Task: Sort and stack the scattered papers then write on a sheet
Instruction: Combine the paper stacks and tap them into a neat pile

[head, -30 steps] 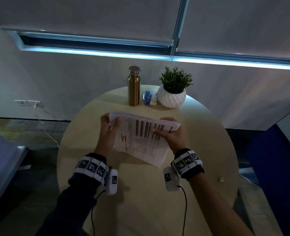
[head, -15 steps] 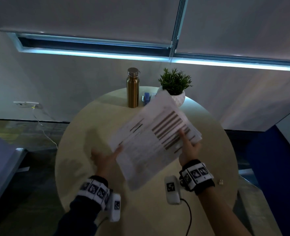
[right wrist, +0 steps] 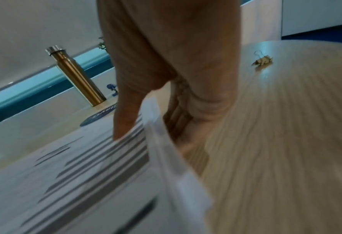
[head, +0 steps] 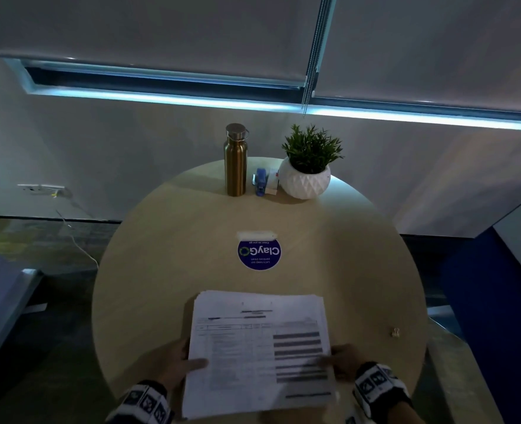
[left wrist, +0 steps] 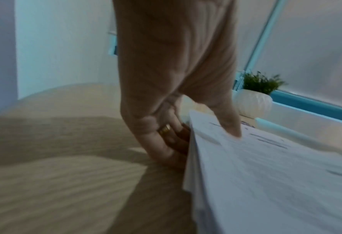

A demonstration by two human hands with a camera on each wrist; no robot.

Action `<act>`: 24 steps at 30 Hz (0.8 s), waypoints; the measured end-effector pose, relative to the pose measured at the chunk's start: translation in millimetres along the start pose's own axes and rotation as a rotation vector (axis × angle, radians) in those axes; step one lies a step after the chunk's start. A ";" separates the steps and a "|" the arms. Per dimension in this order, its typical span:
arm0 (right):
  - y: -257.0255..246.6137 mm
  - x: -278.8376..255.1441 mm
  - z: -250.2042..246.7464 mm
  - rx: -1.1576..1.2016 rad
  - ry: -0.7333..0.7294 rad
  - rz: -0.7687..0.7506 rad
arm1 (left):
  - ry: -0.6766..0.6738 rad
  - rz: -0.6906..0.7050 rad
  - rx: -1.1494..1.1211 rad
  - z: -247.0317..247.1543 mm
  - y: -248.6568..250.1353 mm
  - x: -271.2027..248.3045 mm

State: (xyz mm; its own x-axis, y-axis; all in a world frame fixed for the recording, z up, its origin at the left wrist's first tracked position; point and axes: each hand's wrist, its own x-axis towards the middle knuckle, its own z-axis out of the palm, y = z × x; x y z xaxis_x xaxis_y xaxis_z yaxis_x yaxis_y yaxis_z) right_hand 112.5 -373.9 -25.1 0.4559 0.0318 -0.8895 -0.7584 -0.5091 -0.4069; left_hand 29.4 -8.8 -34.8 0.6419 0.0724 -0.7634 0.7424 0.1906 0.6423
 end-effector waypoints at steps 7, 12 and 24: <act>-38.3 -24.6 51.0 0.208 0.386 -0.640 | 0.338 0.375 0.080 43.2 23.2 -4.6; -65.6 -63.6 26.6 0.531 0.311 -0.901 | 0.258 0.825 0.056 23.9 77.6 -41.2; -96.8 -53.3 12.9 0.414 0.345 -0.857 | 0.155 0.843 0.136 38.8 109.3 -15.6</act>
State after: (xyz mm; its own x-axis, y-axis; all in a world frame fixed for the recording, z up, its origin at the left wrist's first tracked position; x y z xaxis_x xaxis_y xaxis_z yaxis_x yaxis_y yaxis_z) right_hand 155.5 -315.2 59.0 0.9827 -0.0372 -0.1815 -0.1842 -0.0908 -0.9787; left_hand 108.0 -27.1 50.0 0.9623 0.2711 -0.0235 0.0536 -0.1043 0.9931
